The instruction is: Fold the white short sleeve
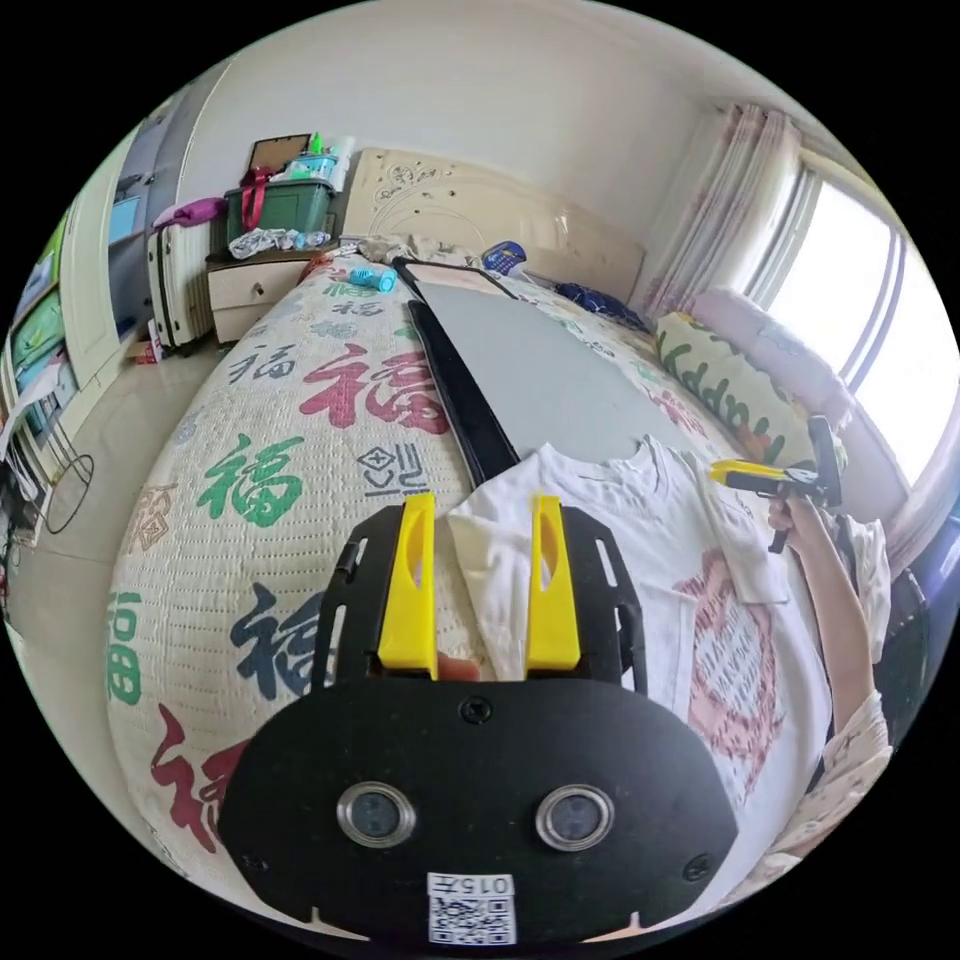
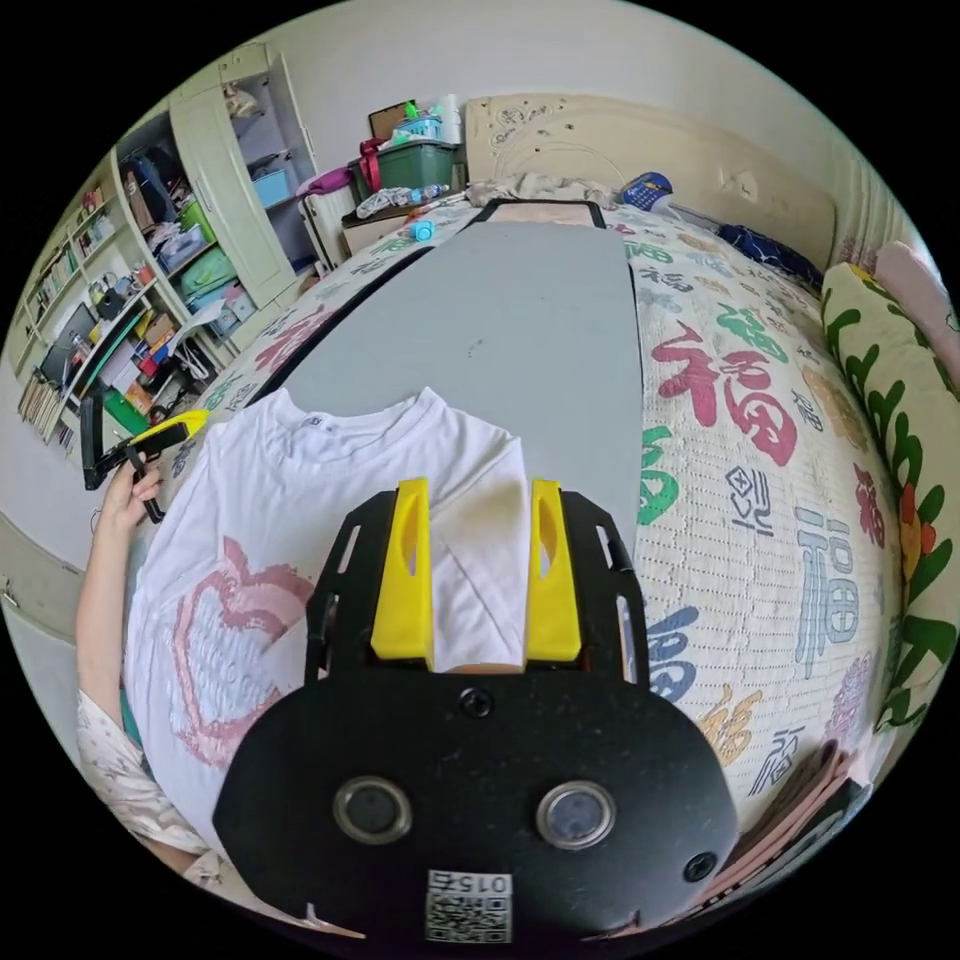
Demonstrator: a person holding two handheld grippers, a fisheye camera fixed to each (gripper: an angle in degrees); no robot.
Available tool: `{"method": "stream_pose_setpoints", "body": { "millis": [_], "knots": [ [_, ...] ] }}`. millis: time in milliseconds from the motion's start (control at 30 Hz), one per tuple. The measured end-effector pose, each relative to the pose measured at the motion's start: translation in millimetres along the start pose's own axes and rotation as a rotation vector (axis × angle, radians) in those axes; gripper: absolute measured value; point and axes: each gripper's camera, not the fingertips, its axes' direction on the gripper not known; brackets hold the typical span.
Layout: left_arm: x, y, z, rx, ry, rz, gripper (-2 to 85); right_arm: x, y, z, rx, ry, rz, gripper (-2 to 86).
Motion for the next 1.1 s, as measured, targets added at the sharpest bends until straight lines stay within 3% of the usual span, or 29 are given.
{"method": "stream_pose_setpoints", "body": {
  "millis": [167,433,533,733,933,1000,1100],
  "knots": [
    [13.4,-26.7,41.2,-0.16,0.002,0.021,12.4,15.3,1.0,14.0,-0.05,0.01,0.037,11.8],
    [123.8,-34.7,11.9,-0.173,-0.166,0.256,2.6,7.0,47.8,15.4,-0.059,0.098,-0.056,1.5],
    [166.4,-33.0,-12.0,-0.141,-0.223,0.322,1.1,6.9,73.2,1.9,-0.02,0.142,-0.085,0.1],
    [248.8,-5.6,-137.6,0.102,-0.216,0.406,0.2,18.7,158.7,-90.6,0.167,0.079,-0.116,-0.6],
    [371.3,142.2,-345.5,0.324,-0.131,0.571,0.0,13.5,337.4,-259.7,0.366,-0.04,-0.269,-0.6],
    [422.4,251.1,-432.6,0.394,-0.14,0.667,0.1,14.9,441.0,-320.9,0.413,-0.099,-0.339,-0.6],
    [474.5,414.9,-497.0,0.407,-0.14,0.77,0.0,24.8,581.1,-356.5,0.394,-0.202,-0.429,-0.6]
  ]
}}
